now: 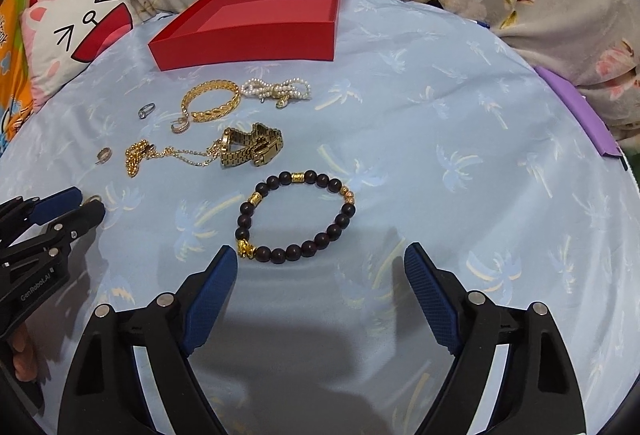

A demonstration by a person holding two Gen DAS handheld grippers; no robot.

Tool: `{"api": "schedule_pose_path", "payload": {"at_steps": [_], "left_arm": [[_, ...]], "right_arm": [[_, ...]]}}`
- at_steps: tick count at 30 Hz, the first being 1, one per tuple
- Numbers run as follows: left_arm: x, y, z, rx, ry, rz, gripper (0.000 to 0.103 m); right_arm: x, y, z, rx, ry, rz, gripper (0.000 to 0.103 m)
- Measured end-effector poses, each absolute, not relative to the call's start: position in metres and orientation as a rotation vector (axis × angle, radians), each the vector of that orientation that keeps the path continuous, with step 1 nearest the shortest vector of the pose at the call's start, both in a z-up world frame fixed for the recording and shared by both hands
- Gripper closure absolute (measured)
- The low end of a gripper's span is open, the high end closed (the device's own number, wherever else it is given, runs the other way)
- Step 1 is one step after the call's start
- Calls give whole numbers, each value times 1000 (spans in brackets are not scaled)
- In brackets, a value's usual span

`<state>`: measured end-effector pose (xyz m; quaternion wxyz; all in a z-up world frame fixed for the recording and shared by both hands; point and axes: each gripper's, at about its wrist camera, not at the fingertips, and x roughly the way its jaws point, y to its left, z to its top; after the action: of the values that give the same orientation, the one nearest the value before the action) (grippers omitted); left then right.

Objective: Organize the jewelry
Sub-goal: 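Grasp the red-stone gold ring with the left tool while the right tool approaches the black bead bracelet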

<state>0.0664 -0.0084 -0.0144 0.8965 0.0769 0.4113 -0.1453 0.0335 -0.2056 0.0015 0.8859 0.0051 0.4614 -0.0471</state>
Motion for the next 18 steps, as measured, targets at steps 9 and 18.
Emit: {"api": "schedule_pose_path", "payload": {"at_steps": [9,18], "left_arm": [[67,-4,-9,123,837,-334,84],[70,9,-3,90,815,-319,84]], "right_arm": [[40,-206,-1,38,965,-88,27],[46,-229,10,125,919,-119,36]]}}
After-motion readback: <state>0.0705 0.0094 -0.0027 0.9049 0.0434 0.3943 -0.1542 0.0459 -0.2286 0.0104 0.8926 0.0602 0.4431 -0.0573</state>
